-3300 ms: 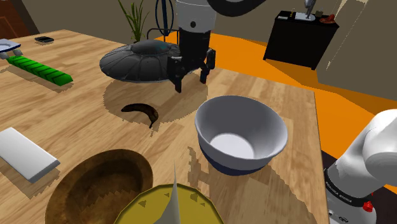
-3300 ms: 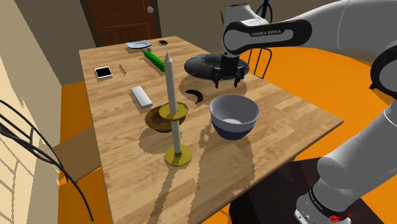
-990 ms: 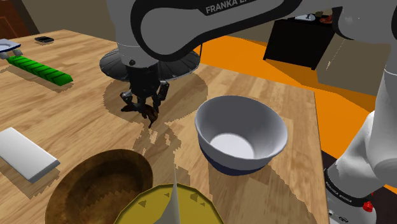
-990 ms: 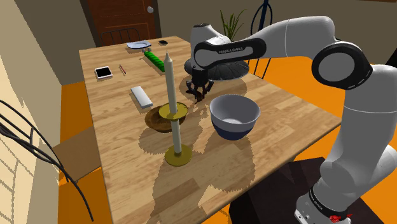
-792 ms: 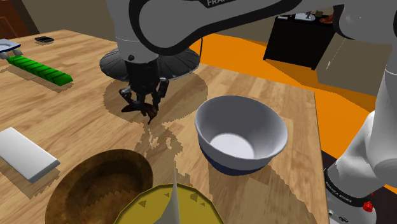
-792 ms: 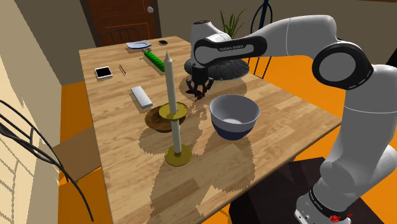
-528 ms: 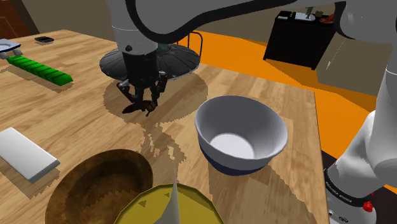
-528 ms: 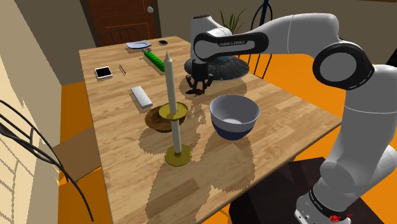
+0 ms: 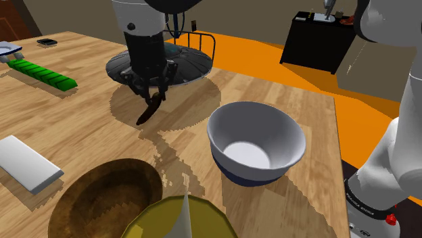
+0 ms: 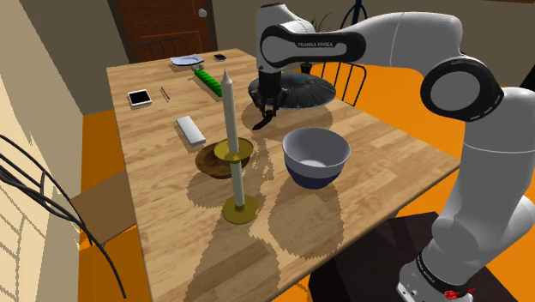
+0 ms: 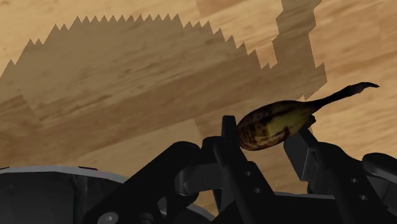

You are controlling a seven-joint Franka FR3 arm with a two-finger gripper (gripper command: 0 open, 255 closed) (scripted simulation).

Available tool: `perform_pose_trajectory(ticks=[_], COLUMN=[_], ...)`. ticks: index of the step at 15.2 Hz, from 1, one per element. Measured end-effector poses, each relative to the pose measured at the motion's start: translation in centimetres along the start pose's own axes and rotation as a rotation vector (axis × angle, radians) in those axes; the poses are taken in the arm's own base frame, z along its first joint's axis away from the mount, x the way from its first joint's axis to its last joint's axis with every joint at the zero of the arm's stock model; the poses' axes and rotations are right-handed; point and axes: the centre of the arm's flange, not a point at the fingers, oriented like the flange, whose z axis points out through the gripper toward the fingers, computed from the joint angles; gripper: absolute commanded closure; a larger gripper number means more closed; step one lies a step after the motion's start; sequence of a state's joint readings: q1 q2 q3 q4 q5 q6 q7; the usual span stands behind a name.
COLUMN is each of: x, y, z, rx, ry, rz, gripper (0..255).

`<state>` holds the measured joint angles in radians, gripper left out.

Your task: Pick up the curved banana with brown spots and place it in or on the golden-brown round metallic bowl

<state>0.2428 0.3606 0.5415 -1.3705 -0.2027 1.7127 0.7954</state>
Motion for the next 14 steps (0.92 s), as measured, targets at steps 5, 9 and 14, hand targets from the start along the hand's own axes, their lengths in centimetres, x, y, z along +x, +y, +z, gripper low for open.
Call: perform_pose_trajectory(ticks=[5,9,14], x=[0.2,-0.1,-4.9], y=[-0.1,-0.5,-4.4], z=[-2.7,-4.5,-4.8], rx=[0.0,0.0,0.0], ry=[0.0,0.0,0.0], rz=[0.0,0.0,-0.001], gripper=[255,255,255])
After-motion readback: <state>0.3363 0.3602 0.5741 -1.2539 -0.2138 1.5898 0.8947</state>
